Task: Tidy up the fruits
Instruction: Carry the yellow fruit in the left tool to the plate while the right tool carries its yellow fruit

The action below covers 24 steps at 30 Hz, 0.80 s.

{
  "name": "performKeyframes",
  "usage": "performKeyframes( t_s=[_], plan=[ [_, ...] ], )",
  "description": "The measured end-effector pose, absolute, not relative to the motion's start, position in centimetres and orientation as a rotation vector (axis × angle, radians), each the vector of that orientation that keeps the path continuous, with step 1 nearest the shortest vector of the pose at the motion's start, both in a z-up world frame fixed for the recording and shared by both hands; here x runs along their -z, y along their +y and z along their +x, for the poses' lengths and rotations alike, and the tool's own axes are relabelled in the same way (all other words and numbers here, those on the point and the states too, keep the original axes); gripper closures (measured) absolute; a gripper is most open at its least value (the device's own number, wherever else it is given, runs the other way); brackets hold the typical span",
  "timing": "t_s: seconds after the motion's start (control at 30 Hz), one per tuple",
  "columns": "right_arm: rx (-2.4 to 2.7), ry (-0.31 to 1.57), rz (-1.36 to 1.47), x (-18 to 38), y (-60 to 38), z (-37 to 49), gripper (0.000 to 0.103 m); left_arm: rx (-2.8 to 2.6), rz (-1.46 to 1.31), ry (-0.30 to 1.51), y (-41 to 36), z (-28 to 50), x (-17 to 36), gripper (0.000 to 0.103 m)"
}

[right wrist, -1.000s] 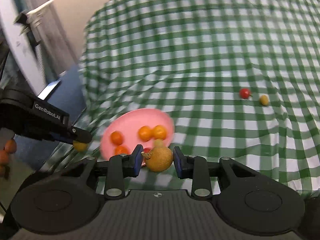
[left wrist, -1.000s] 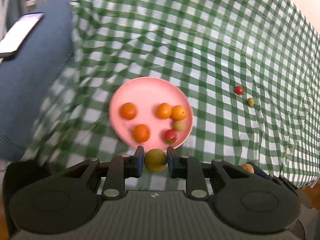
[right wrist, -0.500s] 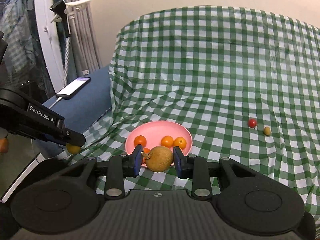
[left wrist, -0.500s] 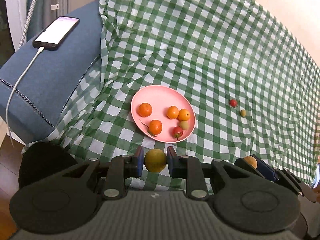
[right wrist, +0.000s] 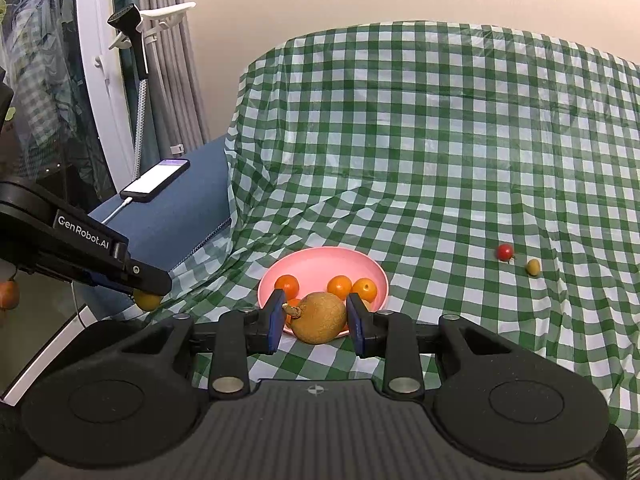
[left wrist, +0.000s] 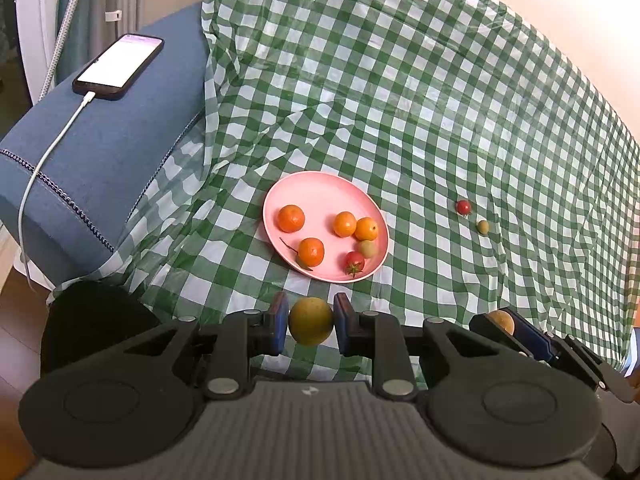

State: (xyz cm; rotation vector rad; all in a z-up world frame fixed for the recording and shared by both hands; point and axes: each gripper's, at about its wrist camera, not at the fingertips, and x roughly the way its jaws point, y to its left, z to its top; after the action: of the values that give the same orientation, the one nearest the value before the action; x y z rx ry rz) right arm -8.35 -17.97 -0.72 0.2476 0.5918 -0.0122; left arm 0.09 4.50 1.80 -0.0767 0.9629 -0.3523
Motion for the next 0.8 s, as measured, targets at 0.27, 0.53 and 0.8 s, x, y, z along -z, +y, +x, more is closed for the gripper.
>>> performKeyframes(
  t_s=[0.27, 0.53, 0.8],
  plan=[
    [0.028, 0.617, 0.234, 1.2, -18.0, -7.1, 0.069, 0.343, -0.089, 0.99, 4.6, 1.3, -1.4, 0.076],
    [0.029, 0.651, 0.22, 2.4, -17.5, -5.1, 0.069, 0.334, -0.096, 1.014, 4.4, 2.7, -0.6, 0.076],
    [0.01, 0.692, 0.212, 4.3, -17.2, -1.8, 0.069, 0.321, -0.093, 1.035, 3.4, 6.5, 0.9, 0.076]
  ],
)
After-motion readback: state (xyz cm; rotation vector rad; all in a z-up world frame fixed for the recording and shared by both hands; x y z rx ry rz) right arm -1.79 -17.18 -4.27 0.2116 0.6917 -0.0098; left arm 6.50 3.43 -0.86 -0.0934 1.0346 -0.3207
